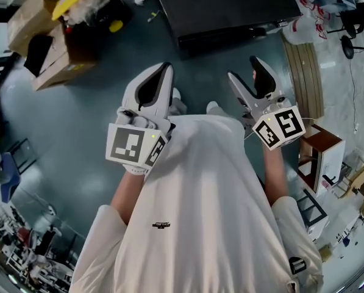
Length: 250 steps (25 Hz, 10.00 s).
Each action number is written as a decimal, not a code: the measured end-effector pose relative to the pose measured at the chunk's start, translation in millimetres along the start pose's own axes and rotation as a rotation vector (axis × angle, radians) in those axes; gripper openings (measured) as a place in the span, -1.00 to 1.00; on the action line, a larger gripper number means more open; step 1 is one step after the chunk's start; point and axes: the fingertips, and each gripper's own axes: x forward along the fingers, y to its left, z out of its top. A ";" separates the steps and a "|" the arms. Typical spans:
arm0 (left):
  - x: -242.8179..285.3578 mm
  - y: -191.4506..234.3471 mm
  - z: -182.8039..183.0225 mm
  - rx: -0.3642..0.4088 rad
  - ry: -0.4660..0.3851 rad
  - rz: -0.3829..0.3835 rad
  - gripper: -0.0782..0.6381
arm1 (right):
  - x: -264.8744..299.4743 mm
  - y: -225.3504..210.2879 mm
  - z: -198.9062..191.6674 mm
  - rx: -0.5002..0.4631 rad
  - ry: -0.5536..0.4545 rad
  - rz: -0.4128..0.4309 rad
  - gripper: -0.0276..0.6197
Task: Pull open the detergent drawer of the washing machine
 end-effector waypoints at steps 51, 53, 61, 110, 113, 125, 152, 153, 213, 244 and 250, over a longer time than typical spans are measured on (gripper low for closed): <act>59.7 50.5 -105.9 0.039 0.304 -0.087 -0.74 | 146.8 -89.2 -170.3 0.865 -0.109 -0.115 0.49; 60.9 51.7 -110.0 0.039 0.313 -0.083 -0.74 | 153.1 -93.9 -175.8 0.883 -0.112 -0.119 0.49; 69.1 53.9 -123.7 0.022 0.340 -0.064 -0.74 | 177.8 -106.9 -194.2 0.999 -0.128 -0.117 0.58; 69.2 29.9 -125.6 0.058 0.334 -0.135 -0.74 | 131.3 -99.8 -227.2 1.266 -0.287 -0.086 0.58; 69.1 28.5 -125.6 0.061 0.334 -0.137 -0.74 | 119.9 -95.5 -232.6 1.276 -0.286 -0.092 0.58; 69.9 22.4 -127.5 0.068 0.345 -0.161 -0.74 | 58.4 -74.9 -258.5 1.290 -0.268 -0.120 0.58; 84.1 4.3 -129.5 0.092 0.364 -0.220 -0.74 | 13.7 -60.7 -295.9 1.319 -0.252 -0.191 0.51; 84.5 3.9 -128.5 0.092 0.362 -0.221 -0.74 | 13.8 -59.0 -295.7 1.316 -0.243 -0.191 0.52; 24.3 34.0 11.8 0.071 0.048 -0.141 -0.74 | -22.3 -20.2 27.1 0.092 -0.059 -0.397 -0.92; 0.5 31.8 10.9 0.097 0.031 -0.090 -0.74 | -16.4 -17.4 -10.0 -0.145 0.016 -0.419 -0.91; -1.9 32.3 7.8 0.088 0.029 -0.099 -0.74 | -5.6 -34.9 -48.4 -0.074 0.043 -0.379 -0.91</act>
